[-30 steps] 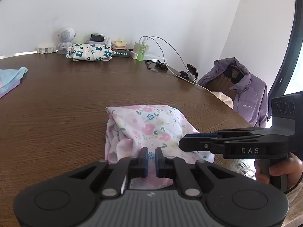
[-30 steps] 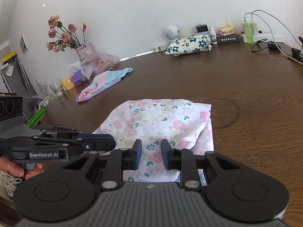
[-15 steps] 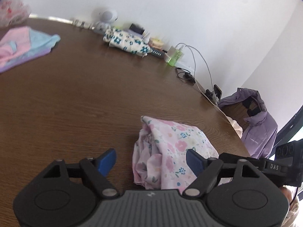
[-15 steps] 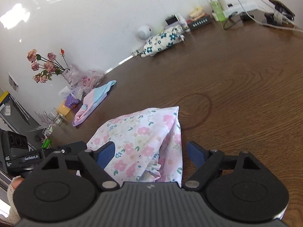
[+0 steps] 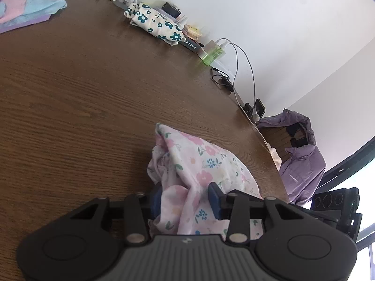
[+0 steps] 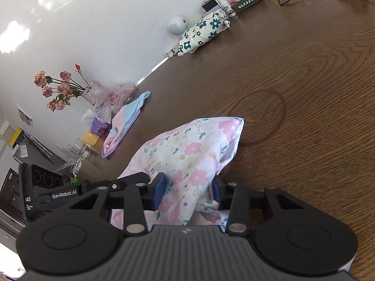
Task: Fold clothes
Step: 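Grasp the folded dress bundle with the right gripper and lift it, then carry the folded dress with the right gripper onto the teal-flower cloth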
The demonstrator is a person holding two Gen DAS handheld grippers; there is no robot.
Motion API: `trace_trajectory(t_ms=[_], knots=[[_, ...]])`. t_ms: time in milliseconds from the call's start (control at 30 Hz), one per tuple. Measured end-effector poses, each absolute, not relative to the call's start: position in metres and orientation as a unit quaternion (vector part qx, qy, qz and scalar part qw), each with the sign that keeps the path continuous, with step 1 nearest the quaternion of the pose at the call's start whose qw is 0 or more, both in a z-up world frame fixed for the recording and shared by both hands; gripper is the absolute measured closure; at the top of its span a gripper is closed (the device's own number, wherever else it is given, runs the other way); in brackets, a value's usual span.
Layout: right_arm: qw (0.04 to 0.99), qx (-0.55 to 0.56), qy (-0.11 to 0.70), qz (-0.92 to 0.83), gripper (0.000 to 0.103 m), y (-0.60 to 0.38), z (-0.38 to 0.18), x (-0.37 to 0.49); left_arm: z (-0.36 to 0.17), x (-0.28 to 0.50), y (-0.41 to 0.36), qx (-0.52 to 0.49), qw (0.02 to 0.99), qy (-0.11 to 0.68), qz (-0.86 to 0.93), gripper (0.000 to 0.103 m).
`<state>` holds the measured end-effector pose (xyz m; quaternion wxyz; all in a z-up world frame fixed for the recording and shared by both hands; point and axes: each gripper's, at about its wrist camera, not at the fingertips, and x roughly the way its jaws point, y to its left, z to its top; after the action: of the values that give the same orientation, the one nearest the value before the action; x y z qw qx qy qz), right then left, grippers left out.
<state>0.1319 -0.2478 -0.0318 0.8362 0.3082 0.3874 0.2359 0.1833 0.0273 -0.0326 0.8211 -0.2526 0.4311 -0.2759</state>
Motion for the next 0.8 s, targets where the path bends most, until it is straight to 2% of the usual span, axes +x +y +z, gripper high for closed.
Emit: trace_trajectory(t_ms=[100,200,567,800], knots=[[0.83,0.322,0.386,0.242,0.08,-0.247,-0.033,0.132,-0.035,0.183,0.031,-0.268,0.817,0.427,-0.279,0.079],[0.829,0.329,0.377,0.25,0.084,-0.247,-0.027,0.131,-0.03,0.179,0.037,-0.28,0.817,0.415,-0.286,0.081],[0.852,0.273,0.325,0.306,0.084,-0.221,0.042,0.15,0.039,0.177,0.061,-0.271,0.863,0.318,-0.284,0.081],[0.868,0.252,0.281,0.322,0.085,-0.215,0.101,0.236,0.108,0.232,0.06,-0.217,0.902,0.254,-0.272,0.081]])
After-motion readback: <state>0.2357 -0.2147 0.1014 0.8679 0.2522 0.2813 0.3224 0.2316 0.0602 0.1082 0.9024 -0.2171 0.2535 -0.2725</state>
